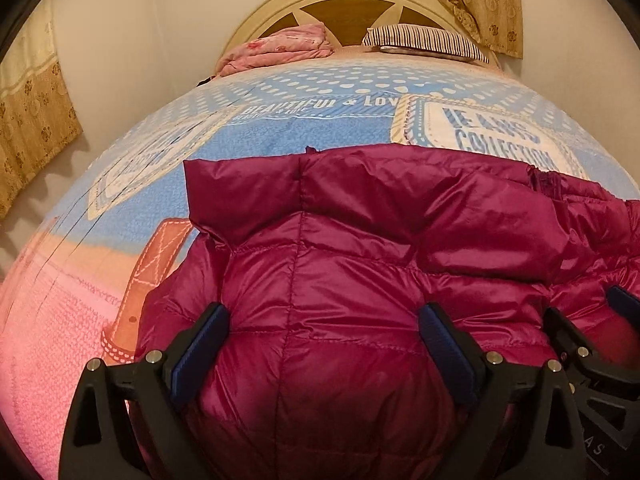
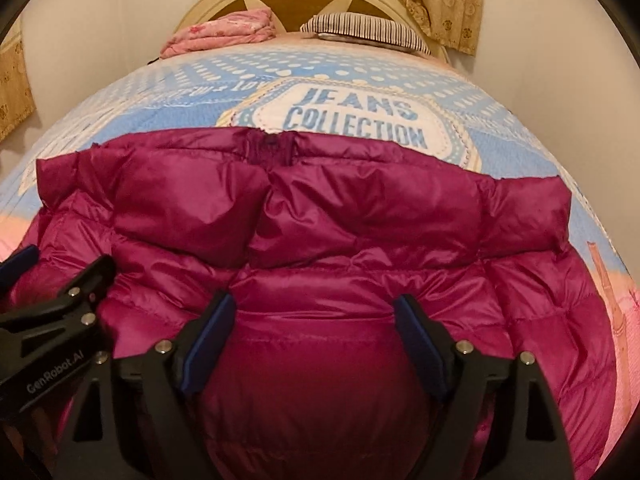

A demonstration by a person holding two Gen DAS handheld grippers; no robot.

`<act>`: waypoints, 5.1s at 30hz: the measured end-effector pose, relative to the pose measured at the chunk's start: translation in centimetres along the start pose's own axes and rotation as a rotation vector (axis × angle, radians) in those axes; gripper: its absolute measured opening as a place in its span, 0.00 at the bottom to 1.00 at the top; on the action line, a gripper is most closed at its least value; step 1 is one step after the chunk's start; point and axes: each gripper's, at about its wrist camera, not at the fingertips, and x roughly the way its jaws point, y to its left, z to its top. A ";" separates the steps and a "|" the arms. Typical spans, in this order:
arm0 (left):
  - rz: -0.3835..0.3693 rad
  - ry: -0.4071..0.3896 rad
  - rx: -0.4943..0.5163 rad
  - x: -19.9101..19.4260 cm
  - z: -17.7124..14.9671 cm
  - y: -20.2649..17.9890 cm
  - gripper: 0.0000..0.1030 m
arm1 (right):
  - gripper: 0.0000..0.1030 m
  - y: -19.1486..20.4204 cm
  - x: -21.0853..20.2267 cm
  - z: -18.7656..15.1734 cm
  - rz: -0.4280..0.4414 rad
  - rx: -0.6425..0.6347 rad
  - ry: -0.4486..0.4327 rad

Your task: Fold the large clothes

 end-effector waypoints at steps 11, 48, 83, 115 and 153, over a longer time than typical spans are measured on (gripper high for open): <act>-0.011 -0.044 0.030 -4.4 -0.4 1.6 0.95 | 0.83 -0.4 -2.7 -0.3 0.004 0.001 0.010; -0.291 0.039 -0.350 -8.3 -11.3 8.7 0.90 | 0.90 0.0 -7.2 -9.1 0.001 -0.006 -0.033; -0.305 -0.391 0.121 -24.7 -5.4 3.5 0.07 | 0.90 -7.5 -15.8 -10.4 0.078 0.078 -0.150; -0.246 -0.382 0.574 -22.8 -11.1 -17.5 0.79 | 0.90 -23.1 -12.4 -15.0 -0.088 0.362 -0.024; 0.054 -0.247 0.099 -9.8 3.9 -2.5 0.80 | 0.63 -7.0 -15.8 4.9 0.181 0.229 -0.199</act>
